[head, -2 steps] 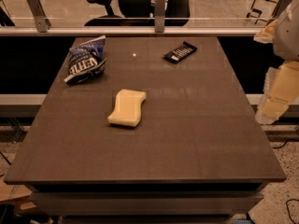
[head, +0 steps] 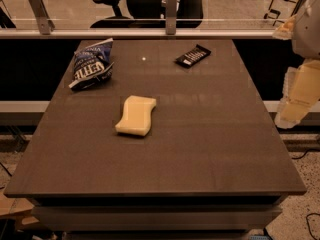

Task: Pick sponge

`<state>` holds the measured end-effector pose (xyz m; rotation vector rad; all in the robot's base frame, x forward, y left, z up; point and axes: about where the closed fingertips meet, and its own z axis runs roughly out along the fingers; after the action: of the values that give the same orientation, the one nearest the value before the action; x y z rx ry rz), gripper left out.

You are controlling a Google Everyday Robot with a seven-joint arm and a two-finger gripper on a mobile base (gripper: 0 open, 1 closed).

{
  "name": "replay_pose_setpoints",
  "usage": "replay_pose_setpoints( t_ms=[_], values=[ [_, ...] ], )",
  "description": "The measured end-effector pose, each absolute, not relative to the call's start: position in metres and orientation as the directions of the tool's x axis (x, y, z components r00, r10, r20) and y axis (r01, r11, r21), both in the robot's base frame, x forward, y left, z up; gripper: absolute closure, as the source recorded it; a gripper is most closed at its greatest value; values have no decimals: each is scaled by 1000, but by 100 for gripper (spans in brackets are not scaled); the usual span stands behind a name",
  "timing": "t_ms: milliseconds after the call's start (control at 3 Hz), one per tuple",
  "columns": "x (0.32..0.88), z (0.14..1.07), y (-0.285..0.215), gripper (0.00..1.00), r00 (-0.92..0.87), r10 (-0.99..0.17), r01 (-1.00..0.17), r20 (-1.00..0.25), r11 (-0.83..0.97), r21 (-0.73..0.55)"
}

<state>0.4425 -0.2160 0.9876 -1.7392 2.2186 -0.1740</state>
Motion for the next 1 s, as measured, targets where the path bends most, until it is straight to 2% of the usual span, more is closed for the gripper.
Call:
replay_pose_setpoints(
  t_ms=[333, 1000],
  values=[
    [443, 1000, -212, 0, -131, -983, -916, -131, 170, -363],
    [444, 1015, -184, 0, 185, -977, -859, -107, -108, -500]
  ],
)
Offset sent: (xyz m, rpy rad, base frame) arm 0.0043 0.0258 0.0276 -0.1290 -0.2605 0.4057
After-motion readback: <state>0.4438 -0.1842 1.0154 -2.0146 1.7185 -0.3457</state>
